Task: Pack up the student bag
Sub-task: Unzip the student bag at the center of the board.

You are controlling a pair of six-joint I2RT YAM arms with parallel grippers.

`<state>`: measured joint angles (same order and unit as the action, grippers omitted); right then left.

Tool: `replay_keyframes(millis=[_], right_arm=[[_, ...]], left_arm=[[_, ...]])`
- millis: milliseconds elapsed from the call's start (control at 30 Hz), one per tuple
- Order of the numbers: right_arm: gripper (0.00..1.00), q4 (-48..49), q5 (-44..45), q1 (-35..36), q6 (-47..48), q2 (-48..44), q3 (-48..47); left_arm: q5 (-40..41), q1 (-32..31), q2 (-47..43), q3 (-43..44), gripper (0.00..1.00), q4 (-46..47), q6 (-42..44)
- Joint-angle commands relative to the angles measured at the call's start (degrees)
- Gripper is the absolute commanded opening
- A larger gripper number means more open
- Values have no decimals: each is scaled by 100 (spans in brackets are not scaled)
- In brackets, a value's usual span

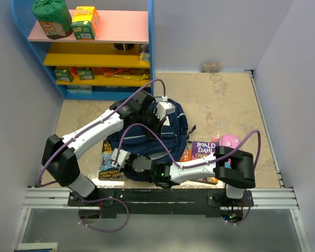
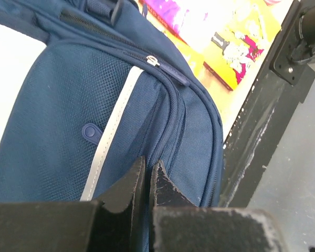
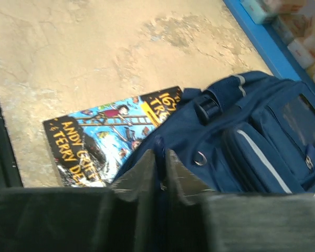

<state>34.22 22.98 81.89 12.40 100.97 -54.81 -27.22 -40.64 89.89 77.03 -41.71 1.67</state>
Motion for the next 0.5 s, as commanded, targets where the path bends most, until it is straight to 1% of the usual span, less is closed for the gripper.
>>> replay_keyframes(millis=[0,33,100,133,167,200,233,267,300,333,367,400,433,467], right_arm=[[26,53,-466,425,-455,-200,-575],[36,-124,-209,433,-597,-313,-558],[42,-589,56,407,-1009,-770,-426],[52,-731,405,390,-1195,-963,-234],[56,-880,591,346,-1536,-1139,-163],[59,-1473,759,302,-2131,-1497,-136],[69,-1836,952,275,-2459,-1666,-136],[76,-2205,1250,249,-2723,-1868,-109],[83,-2687,1305,240,-3065,-2270,-40],[99,-2918,1375,231,-3269,-2536,100],[99,-3182,1663,196,-3514,-2782,154],[99,-3767,1779,144,-4056,-3028,207],[99,-4052,1876,74,-4331,-3639,303],[99,-4350,1955,-275,-4630,-3898,356]], left_arm=[[164,91,-50,663,0,1799,157],[278,100,-24,812,0,1703,280],[393,188,2,936,0,1491,518],[384,241,-15,1023,0,1447,571],[376,328,-32,1050,0,1386,684],[384,355,-41,1068,0,1324,772],[393,373,-59,1112,0,1263,852],[402,408,-129,1112,0,1184,983],[428,417,-164,1025,0,1166,1054],[454,434,-225,963,0,1166,1098],[481,434,-339,902,0,1200,1203],[507,434,-392,788,0,1209,1256],[534,434,-445,726,0,1236,1300],[560,434,-507,690,0,1253,1379]])
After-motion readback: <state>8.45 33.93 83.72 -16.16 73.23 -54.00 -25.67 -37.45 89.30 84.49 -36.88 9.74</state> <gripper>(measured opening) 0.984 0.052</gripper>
